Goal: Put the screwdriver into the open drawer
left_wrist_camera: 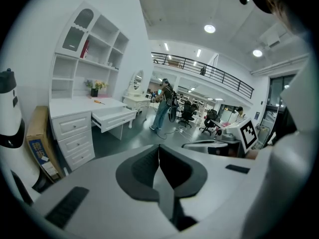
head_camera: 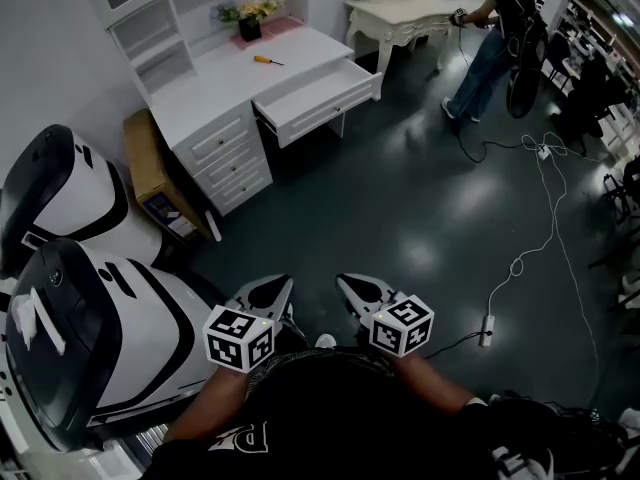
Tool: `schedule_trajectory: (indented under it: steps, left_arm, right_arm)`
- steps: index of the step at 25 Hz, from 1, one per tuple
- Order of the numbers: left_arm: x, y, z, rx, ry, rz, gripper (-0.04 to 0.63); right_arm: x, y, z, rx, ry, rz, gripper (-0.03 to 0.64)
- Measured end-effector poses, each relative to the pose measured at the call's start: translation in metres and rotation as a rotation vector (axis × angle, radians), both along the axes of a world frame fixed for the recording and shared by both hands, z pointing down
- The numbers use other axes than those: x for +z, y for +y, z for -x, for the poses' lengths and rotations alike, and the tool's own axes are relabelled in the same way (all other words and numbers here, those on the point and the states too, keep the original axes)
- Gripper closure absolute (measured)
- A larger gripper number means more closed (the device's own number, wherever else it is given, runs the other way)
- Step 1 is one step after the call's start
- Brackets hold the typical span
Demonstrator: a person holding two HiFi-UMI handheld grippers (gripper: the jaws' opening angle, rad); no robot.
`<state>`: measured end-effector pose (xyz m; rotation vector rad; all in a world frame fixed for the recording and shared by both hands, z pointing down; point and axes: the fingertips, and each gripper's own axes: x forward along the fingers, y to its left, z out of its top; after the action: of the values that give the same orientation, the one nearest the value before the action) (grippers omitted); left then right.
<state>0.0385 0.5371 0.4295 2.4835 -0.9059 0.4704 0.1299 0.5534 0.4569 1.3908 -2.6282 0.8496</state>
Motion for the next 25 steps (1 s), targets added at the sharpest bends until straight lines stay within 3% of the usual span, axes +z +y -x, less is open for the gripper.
schedule_trajectory:
  steps: [12, 25]
  left_arm:
    - [0.000, -0.029, -0.006, 0.013, 0.021, -0.012, 0.580]
    - [0.007, -0.089, 0.019, -0.007, 0.004, -0.004, 0.580]
  right_arm:
    - [0.000, -0.019, -0.004, 0.017, 0.029, -0.008, 0.607]
    - [0.005, -0.078, 0.017, -0.006, 0.053, 0.017, 0.607]
